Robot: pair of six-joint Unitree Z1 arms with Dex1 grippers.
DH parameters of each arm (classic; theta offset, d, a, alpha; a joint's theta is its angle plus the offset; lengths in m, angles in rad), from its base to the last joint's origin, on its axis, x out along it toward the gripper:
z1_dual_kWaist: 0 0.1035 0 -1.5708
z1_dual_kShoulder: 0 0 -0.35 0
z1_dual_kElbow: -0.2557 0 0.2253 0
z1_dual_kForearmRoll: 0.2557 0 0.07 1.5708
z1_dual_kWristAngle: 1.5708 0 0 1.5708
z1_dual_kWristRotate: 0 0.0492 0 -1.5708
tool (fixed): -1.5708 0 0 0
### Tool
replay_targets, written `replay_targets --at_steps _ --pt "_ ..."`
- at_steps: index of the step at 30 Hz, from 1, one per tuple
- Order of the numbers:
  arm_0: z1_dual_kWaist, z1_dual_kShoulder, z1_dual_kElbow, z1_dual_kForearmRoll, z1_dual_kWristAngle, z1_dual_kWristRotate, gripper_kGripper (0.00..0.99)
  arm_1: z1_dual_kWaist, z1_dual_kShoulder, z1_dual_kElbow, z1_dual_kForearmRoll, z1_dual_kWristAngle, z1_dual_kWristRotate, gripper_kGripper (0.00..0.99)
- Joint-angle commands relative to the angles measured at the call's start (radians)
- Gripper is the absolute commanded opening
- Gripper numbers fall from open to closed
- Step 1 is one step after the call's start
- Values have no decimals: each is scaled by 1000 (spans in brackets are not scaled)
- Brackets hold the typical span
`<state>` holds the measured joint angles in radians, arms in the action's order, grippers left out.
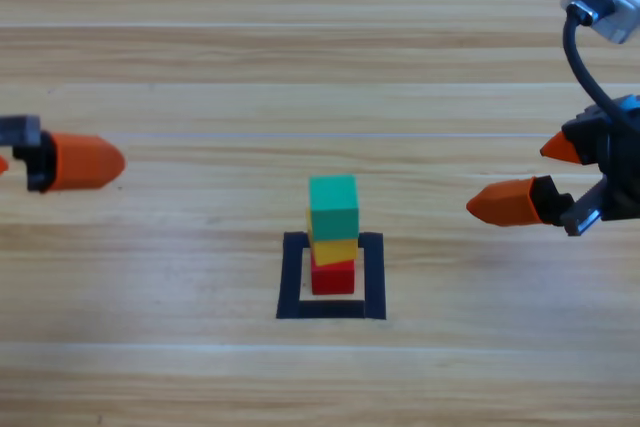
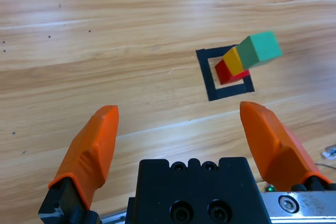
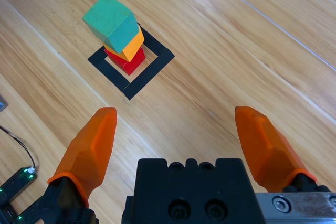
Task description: Stack the blocks in the rectangular block: red at the bottom, yellow in the middle, green on top
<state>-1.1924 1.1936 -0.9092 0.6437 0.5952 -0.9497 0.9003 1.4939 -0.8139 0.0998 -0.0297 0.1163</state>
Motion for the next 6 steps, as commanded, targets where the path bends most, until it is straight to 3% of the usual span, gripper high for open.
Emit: replay_targets --at_steps 1,6 --pt "-19 -60 66 -16 8 17 990 2 49 15 -17 -15 -3 986" --pt "-16 -65 78 -25 8 31 990 2 54 12 -17 -13 -3 986"
